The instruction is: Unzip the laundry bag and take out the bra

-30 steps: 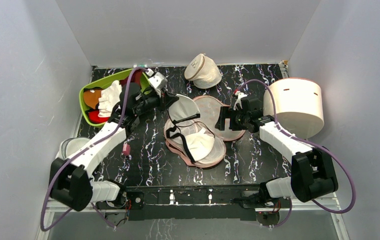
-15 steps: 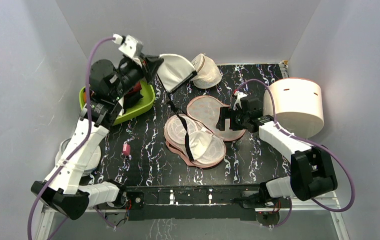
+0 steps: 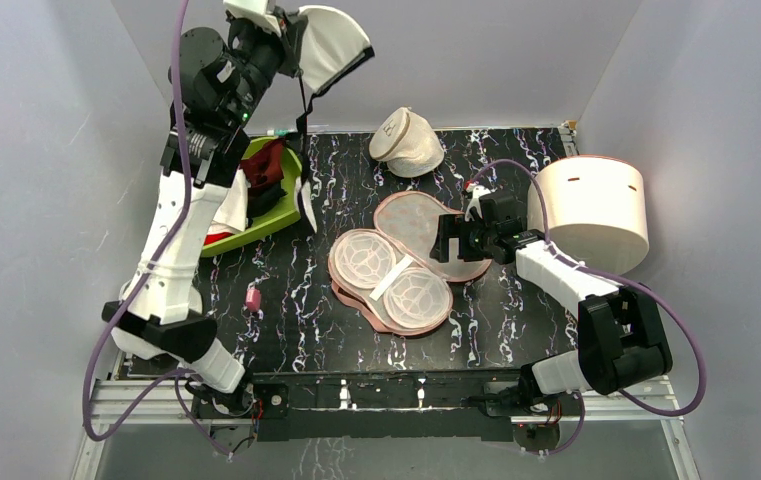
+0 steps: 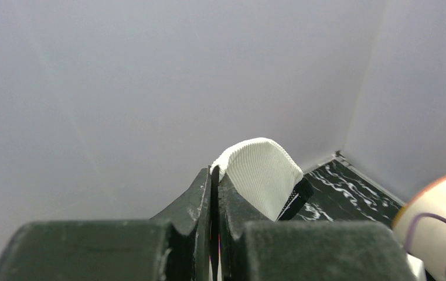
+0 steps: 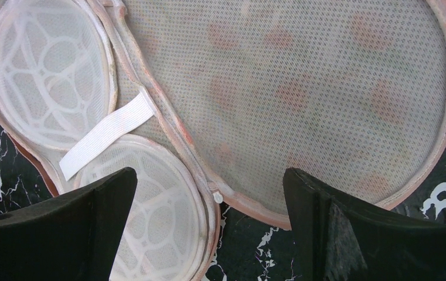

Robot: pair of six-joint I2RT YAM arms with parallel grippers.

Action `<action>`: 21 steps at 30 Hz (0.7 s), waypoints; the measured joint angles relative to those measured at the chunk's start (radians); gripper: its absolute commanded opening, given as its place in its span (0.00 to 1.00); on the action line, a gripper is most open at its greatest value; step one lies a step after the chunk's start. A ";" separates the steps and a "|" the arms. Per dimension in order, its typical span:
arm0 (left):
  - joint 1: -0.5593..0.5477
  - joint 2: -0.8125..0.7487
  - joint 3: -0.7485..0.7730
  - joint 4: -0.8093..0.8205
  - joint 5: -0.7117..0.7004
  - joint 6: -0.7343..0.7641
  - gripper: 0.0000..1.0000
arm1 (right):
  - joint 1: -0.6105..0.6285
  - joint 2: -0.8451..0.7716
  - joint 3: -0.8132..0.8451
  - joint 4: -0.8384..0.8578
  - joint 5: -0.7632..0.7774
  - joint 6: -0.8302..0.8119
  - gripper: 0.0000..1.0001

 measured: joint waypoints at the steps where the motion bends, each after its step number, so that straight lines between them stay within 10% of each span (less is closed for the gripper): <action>1: 0.003 0.026 0.043 0.001 -0.020 0.010 0.00 | 0.000 0.000 0.000 0.000 -0.002 0.000 0.97; 21: 0.250 0.206 0.260 0.070 -0.152 0.057 0.00 | 0.000 0.000 0.000 -0.007 -0.016 0.000 0.98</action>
